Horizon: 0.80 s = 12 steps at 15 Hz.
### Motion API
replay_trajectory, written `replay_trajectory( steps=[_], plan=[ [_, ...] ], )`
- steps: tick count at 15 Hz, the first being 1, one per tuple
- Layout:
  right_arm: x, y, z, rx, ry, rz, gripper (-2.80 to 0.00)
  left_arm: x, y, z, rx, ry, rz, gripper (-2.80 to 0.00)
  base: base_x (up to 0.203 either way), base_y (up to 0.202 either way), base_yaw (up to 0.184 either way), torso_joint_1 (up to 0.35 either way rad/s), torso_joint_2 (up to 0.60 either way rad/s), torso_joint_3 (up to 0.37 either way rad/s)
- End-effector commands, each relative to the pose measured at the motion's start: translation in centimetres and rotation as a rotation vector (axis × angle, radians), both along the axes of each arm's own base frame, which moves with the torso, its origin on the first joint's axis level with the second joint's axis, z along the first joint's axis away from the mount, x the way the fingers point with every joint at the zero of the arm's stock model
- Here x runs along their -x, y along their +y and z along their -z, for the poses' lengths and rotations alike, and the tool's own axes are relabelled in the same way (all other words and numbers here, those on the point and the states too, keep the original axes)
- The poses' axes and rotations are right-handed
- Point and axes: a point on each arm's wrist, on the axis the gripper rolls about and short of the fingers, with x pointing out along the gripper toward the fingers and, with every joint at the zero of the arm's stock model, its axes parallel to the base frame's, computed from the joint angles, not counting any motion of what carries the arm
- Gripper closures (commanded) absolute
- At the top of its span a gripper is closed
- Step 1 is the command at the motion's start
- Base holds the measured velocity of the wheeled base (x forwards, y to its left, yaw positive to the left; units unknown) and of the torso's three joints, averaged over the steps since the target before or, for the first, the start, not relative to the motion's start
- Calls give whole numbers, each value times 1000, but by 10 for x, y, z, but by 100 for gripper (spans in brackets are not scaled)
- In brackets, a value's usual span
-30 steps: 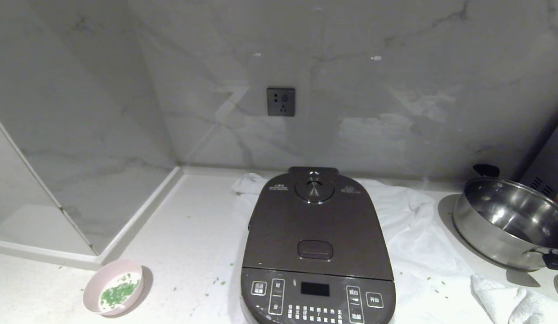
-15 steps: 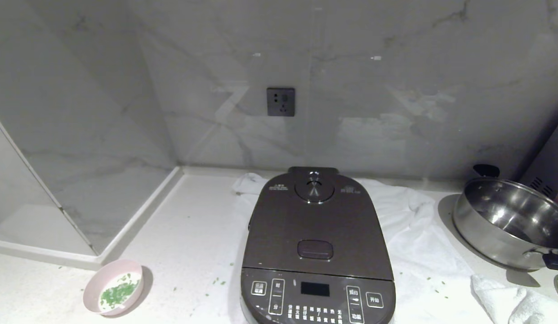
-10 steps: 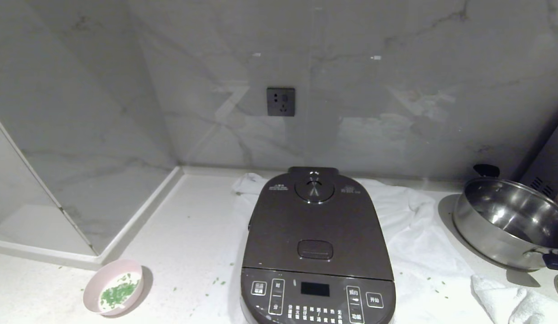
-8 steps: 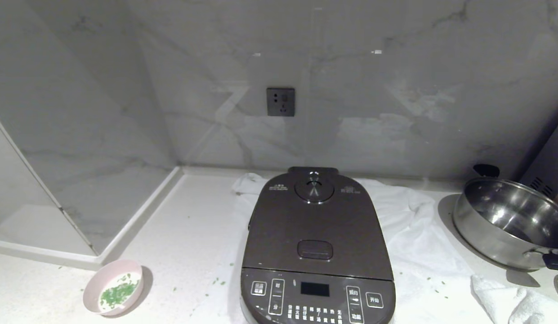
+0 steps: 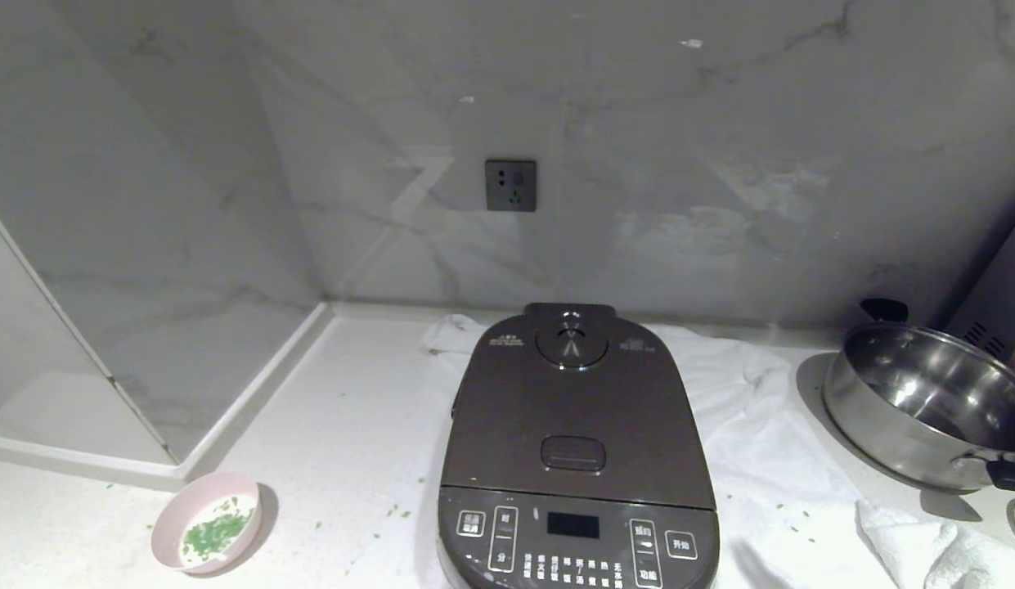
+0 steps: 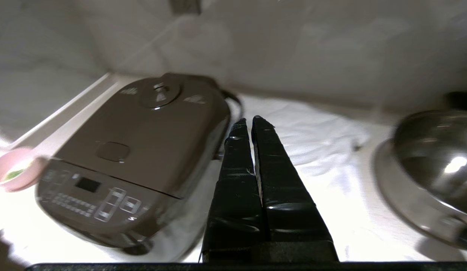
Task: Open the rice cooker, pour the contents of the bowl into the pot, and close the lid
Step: Open the rice cooker
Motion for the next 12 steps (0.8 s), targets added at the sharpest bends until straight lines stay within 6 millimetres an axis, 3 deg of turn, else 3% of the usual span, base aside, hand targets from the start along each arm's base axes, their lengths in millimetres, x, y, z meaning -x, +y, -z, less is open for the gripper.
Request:
replay_trajectory(
  steps=[1, 4, 6, 9, 12],
  plan=[
    [-69, 8, 3, -11, 239, -70, 0, -1, 0, 4, 1, 11, -1, 0, 0, 0, 0, 0, 0, 0],
    [-116, 38, 10, -2, 392, -164, 0, -1, 0, 4, 1, 11, -1, 0, 0, 0, 0, 0, 0, 0],
    [-130, 72, 15, 80, 425, -153, 0, -1, 0, 4, 1, 11, 0, 0, 0, 0, 0, 0, 0, 0],
    [-126, 114, 3, 133, 385, -239, 0, -1, 0, 4, 1, 13, 0, 0, 0, 0, 0, 0, 0, 0],
    [-110, 138, 1, 122, 417, -375, 0, -1, 0, 4, 1, 11, 0, 0, 0, 0, 0, 0, 0, 0]
  ],
)
